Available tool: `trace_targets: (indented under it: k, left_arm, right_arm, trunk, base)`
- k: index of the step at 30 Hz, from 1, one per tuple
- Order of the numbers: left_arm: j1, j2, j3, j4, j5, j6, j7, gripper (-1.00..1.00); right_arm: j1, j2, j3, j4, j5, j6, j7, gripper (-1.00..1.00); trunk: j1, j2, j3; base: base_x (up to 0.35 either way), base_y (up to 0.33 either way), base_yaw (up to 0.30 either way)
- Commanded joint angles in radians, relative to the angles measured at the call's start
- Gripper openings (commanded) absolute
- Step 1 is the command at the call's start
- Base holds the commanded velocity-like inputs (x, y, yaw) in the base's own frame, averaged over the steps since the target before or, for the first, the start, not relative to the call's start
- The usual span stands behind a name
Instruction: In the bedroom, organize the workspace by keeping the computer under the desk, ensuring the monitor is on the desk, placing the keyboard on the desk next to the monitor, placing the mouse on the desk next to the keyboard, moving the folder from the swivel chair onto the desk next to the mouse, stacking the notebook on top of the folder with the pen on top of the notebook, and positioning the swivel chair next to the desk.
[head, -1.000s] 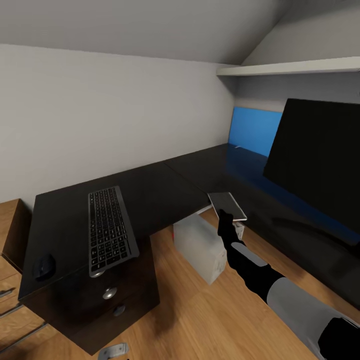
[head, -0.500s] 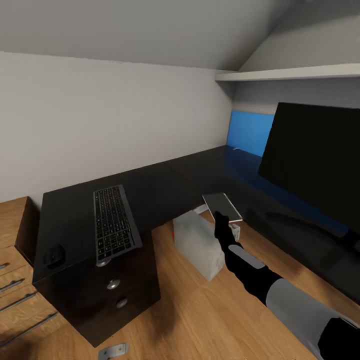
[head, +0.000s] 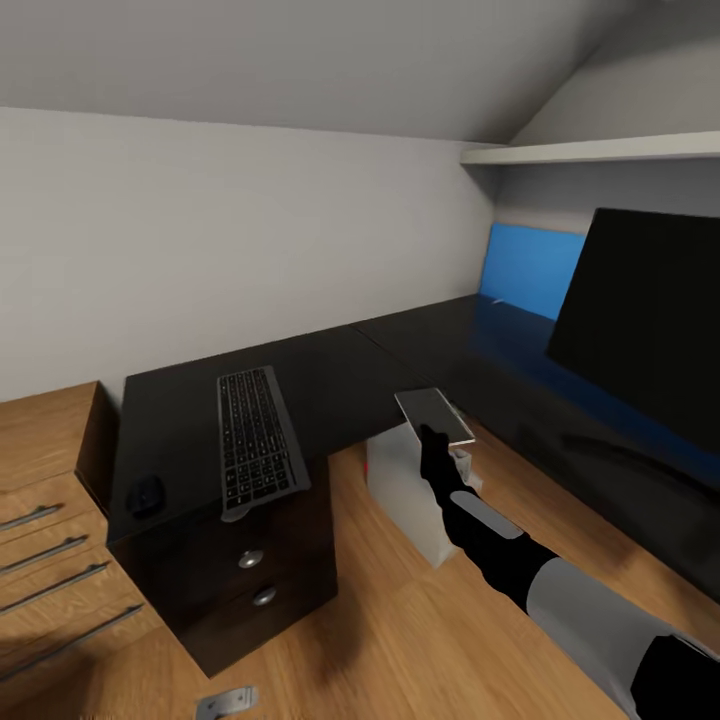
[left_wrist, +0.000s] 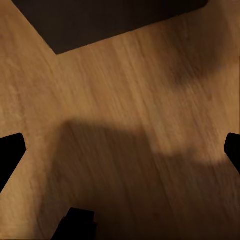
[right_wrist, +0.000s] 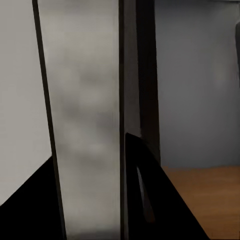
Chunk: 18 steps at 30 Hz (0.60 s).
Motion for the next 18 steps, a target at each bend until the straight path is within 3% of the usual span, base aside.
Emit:
trace_targets:
  k: [1,18]
  left_arm:
    - [0.000,0.001,-0.004,-0.002,0.010,0.003,0.010,1.00]
    - [0.000,0.003,-0.003,-0.002,0.009,0.001,0.009,1.00]
  right_arm:
    - [-0.002,-0.001,0.008,-0.001,-0.010,-0.007,0.007,-1.00]
    - [-0.001,0.012,0.027,0.001,-0.009,0.008,0.003,-1.00]
  trunk:
    - [0.000,0.000,-0.001]
    - [0.000,0.000,-0.001]
  base:
    - [0.000,0.000,0.246]
    - [0.000,0.000,0.245]
